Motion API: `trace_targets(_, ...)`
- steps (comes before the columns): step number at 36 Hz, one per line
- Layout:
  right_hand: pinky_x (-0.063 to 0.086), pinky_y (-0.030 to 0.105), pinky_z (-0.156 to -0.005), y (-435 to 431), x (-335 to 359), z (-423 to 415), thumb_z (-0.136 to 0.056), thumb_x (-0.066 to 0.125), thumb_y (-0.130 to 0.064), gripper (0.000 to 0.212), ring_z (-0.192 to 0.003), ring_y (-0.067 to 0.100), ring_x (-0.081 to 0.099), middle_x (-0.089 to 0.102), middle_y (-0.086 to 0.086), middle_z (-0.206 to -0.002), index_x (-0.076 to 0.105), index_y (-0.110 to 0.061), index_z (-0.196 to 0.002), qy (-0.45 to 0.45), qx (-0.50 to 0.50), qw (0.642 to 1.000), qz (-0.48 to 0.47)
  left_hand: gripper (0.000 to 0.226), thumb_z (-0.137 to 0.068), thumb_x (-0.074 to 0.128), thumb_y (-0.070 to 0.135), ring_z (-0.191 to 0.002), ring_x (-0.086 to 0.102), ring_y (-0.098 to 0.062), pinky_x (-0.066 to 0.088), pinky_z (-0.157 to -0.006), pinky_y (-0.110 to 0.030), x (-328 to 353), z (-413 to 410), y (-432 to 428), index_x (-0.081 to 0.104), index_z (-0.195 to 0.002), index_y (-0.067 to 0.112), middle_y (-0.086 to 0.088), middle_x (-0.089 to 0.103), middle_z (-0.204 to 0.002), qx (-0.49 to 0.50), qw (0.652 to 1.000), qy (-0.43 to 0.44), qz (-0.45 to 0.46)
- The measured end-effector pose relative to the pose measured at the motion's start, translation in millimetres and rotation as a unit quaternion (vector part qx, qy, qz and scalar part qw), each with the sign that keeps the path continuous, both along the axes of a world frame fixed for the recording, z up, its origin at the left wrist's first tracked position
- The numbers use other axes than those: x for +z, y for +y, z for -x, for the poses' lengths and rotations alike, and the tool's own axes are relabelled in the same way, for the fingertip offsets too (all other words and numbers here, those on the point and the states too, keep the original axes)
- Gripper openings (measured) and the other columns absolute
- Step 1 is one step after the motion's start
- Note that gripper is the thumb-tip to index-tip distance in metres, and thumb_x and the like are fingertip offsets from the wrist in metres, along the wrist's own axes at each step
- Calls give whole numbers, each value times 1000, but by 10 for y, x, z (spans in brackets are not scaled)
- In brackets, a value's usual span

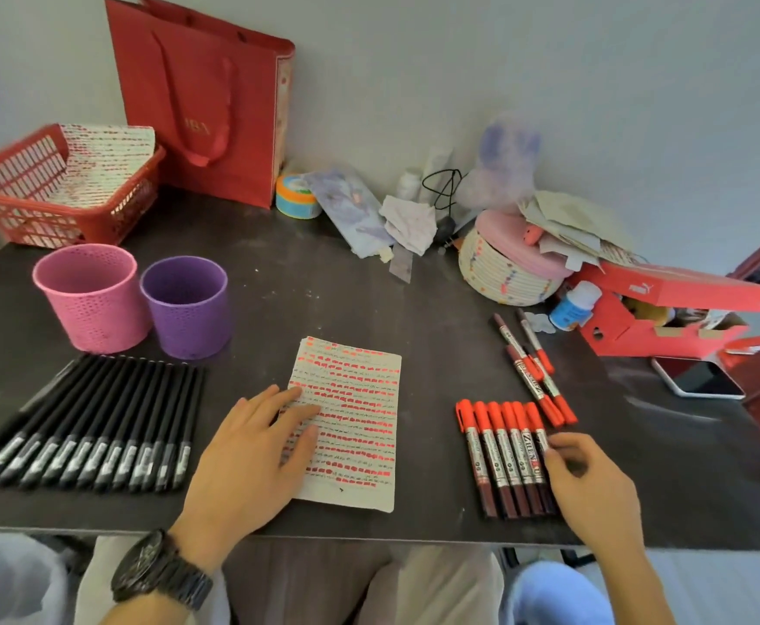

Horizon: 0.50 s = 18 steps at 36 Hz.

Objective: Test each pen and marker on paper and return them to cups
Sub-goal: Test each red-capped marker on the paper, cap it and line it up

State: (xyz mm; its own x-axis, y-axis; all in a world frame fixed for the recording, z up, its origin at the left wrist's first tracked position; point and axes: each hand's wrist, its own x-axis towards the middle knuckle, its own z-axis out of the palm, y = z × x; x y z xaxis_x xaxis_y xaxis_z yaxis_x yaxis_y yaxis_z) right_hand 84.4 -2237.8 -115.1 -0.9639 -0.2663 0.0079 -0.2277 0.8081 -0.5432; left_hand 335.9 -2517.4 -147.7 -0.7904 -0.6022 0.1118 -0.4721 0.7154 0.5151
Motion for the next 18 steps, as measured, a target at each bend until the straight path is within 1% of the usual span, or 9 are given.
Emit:
trace_targets(4, 41, 33, -75, 16, 6, 11, -95, 65, -31, 12, -83, 6, 60, 70, -14, -95, 61, -41, -101, -2, 6, 1000, 1, 46, -101, 36, 53, -150, 26, -9, 13, -126, -35, -25, 6, 4, 56, -140, 39, 15, 41, -156, 3, 1000, 10, 1)
trace_targets(7, 41, 34, -78, 25, 32, 32, -95, 65, -34, 10, -85, 11, 62, 70, -12, -94, 63, -39, -103, 2, 5, 1000, -1, 54, -99, 26, 58, -150, 26, -9, 12, -126, -35, -40, 6, -2, 55, -141, 39, 15, 41, -156, 2, 1000, 13, 7)
trace_targets(9, 43, 35, -78, 17, 70, 66, -94, 65, -36, 10, -85, 13, 62, 71, -11, -93, 64, -38, -104, 16, 2, 1000, 1, 54, -102, 23, 59, -150, 27, -9, 12, -125, -34, -47, 6, -3, 56, -140, 39, 15, 41, -155, 3, 1000, 18, 10)
trace_targets(11, 44, 36, -78, -18, 127, 118, -94, 64, -37, 9, -86, 14, 63, 71, -11, -92, 64, -39, -102, 35, 6, 999, 0, 50, -102, 29, 56, -149, 29, -9, 13, -125, -34, -48, 3, 0, 57, -139, 39, 15, 43, -154, 5, 1000, 21, 11)
trace_targets(14, 45, 36, -79, -143, 244, 250, -93, 64, -36, 9, -89, 18, 64, 71, -8, -95, 64, -38, -102, 61, 18, 998, -11, 40, -100, 48, 48, -148, 31, -10, 13, -124, -34, -51, -3, -3, 58, -138, 38, 14, 44, -154, 6, 1000, 23, 8)
trace_targets(18, 48, 39, -83, -371, 367, 499, -94, 63, -37, 18, -102, 27, 66, 72, -3, -108, 65, -30, -110, 78, 30, 995, -63, 39, -97, 56, 44, -148, 32, -10, 12, -123, -32, -56, -13, -13, 59, -136, 38, 13, 44, -153, 4, 1000, 26, 5)
